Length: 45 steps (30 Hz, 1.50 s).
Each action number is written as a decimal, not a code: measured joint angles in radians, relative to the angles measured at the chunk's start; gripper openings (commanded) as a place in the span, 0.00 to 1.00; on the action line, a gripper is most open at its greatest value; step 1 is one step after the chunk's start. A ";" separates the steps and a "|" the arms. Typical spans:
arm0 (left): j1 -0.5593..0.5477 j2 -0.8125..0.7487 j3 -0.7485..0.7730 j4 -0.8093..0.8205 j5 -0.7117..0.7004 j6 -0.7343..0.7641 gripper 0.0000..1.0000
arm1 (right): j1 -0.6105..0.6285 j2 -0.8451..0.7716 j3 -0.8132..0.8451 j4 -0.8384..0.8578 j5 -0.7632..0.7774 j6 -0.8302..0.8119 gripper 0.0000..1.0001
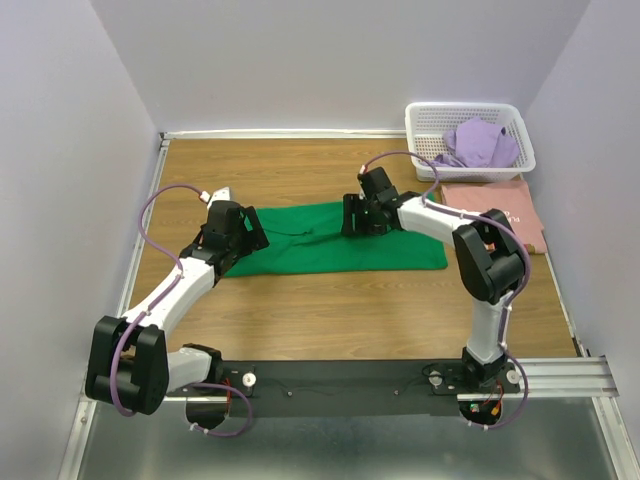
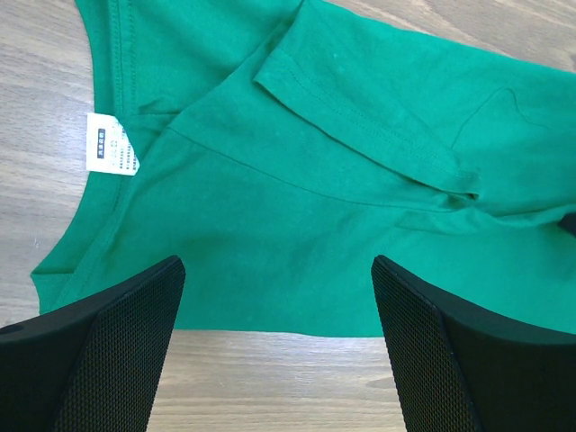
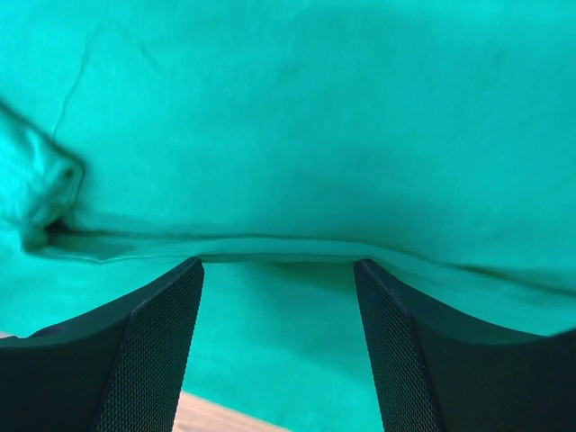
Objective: Fold and stack the t-shirts
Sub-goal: Fold the tshirt
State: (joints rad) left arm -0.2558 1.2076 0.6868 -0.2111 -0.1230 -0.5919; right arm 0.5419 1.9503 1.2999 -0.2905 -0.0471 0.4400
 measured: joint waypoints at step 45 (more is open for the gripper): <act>0.030 0.632 0.419 0.048 0.097 -0.140 0.38 | -0.459 -0.336 -0.475 0.108 -0.262 0.069 0.70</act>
State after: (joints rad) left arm -0.2256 1.8397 1.1061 -0.1635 -0.0265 -0.7319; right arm 0.0834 1.6142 0.8253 -0.1829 -0.3088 0.5095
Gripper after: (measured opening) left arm 0.386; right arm 0.692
